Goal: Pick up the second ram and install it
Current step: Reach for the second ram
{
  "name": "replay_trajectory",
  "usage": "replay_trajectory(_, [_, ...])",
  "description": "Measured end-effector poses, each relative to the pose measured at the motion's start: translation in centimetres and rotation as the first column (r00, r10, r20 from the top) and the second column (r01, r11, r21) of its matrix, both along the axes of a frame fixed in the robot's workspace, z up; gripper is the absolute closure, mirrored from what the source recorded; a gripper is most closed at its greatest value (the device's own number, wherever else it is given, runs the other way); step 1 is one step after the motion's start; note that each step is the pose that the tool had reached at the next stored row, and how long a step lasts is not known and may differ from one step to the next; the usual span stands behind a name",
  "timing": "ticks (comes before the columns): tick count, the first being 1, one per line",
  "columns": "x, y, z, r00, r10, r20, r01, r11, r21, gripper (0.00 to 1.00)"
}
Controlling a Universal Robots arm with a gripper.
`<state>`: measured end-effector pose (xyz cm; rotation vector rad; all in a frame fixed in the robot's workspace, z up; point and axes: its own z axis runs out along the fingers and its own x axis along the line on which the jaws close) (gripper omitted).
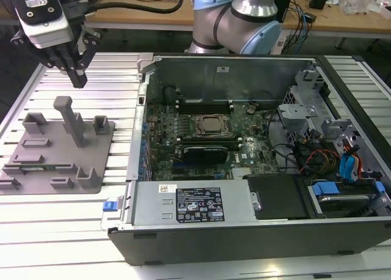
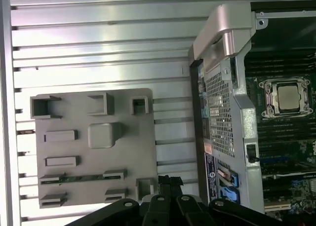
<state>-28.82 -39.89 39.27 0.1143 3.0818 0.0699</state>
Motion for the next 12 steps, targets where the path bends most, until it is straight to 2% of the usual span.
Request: replay_trajectory(12, [-3.3,0.00,-0.03,1.0000,0.000,0.0035,0.000,1.0000,0.0001,0.92])
